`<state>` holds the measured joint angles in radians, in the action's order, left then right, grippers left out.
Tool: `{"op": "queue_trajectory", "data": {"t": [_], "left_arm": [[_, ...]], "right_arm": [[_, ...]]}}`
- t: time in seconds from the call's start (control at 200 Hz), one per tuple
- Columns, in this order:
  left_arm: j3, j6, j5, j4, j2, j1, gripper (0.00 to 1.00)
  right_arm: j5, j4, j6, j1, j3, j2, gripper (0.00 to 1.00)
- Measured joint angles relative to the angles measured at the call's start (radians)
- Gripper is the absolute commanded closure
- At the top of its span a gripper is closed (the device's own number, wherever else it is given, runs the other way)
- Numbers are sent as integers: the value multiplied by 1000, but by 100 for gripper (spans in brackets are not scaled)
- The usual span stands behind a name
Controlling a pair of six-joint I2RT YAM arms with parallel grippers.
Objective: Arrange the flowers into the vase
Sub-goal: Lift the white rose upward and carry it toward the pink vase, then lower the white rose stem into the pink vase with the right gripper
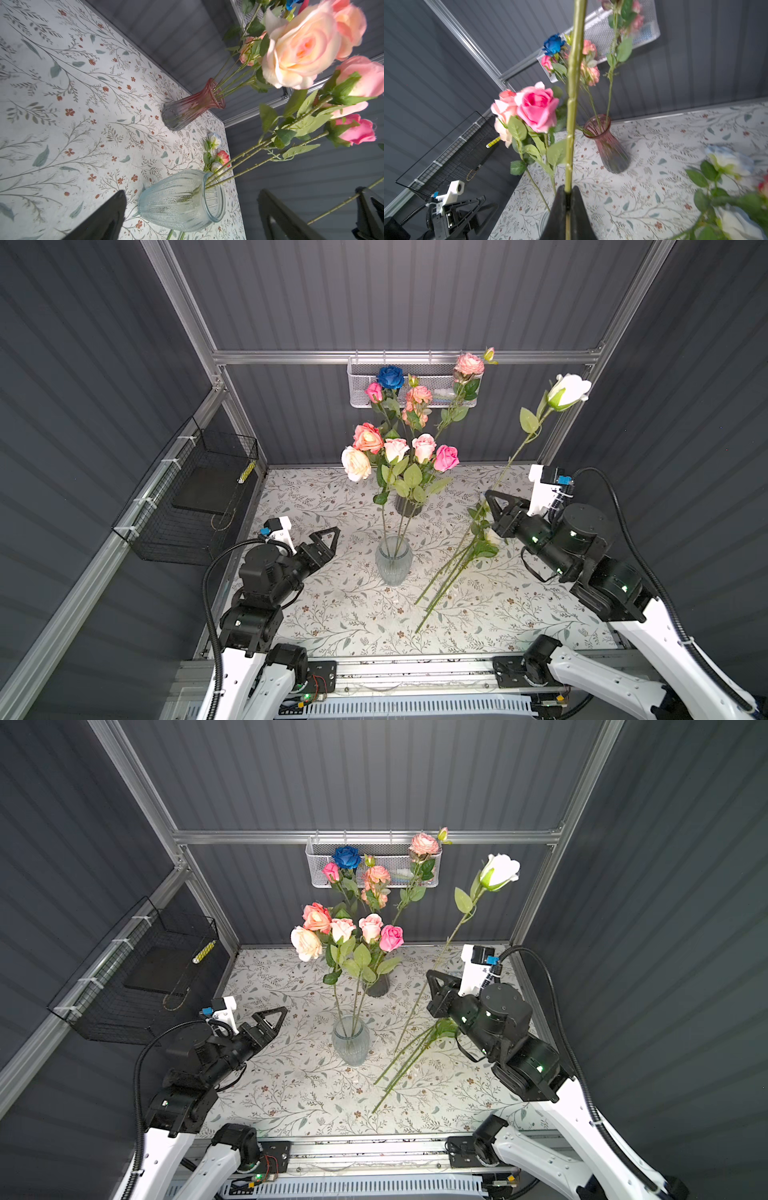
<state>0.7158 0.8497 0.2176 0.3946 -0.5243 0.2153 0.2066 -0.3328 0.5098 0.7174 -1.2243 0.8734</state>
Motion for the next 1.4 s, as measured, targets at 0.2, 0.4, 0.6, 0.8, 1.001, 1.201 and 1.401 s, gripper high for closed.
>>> {"op": "queue_trajectory", "data": {"t": [0.2,0.4,0.6,0.8,1.001,1.201,1.401], "left_arm": [[0,11,-55,72,67,0,1],[-1,23,-69,104,104,0,1],[-2,26,-69,114,104,0,1],[-2,26,-69,142,119,0,1],[-4,26,-69,146,127,0,1],[-10,26,-68,142,111,0,1],[-42,40,-59,124,92,0,1]], "right_arm": [[17,82,-115,116,-128,124,97],[19,210,-211,220,-176,243,97],[26,310,-267,229,-176,395,97],[38,345,-283,229,-129,483,94],[67,328,-250,249,-59,496,75],[95,285,-228,285,-25,494,73],[124,233,-195,311,-14,452,66]]}}
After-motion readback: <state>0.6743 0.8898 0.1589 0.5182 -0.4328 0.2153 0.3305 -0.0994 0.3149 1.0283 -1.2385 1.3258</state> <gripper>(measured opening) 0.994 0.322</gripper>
